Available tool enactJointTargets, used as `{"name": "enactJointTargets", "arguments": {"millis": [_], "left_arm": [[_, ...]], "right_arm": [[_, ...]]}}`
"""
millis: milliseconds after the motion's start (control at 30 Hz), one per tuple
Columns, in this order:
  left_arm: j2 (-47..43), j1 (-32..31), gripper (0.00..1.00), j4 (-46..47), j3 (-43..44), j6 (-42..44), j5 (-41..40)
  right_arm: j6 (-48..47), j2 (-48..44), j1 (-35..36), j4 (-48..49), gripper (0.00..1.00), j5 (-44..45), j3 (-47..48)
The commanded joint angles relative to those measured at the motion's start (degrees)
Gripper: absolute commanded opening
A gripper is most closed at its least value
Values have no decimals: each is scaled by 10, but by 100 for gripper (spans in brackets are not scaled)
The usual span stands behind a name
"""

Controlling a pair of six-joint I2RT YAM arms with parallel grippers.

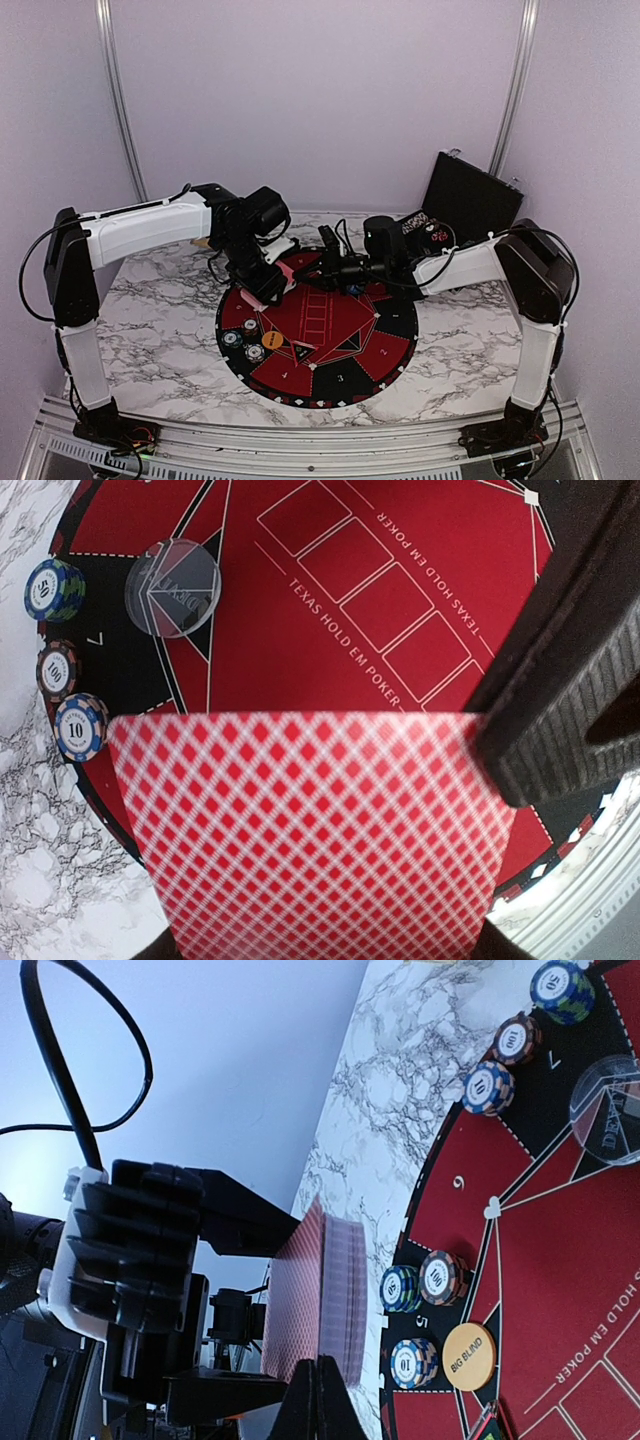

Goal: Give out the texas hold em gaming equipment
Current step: Pick up the poker card from the face-down deck piles.

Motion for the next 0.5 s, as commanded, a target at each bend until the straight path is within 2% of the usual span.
{"name": "enactJointTargets", "arguments": {"millis": [0,367,467], "left_arm": [[-12,3,34,6,-6,5,-2],[-13,3,34,7,-5,5,-2],[-13,3,34,7,-4,5,-1]], "right_arm": [[6,-2,-3,6,0,-1,15],[5,-8,-8,2,0,2,11],[2,-8,-6,1,3,1,13]]}}
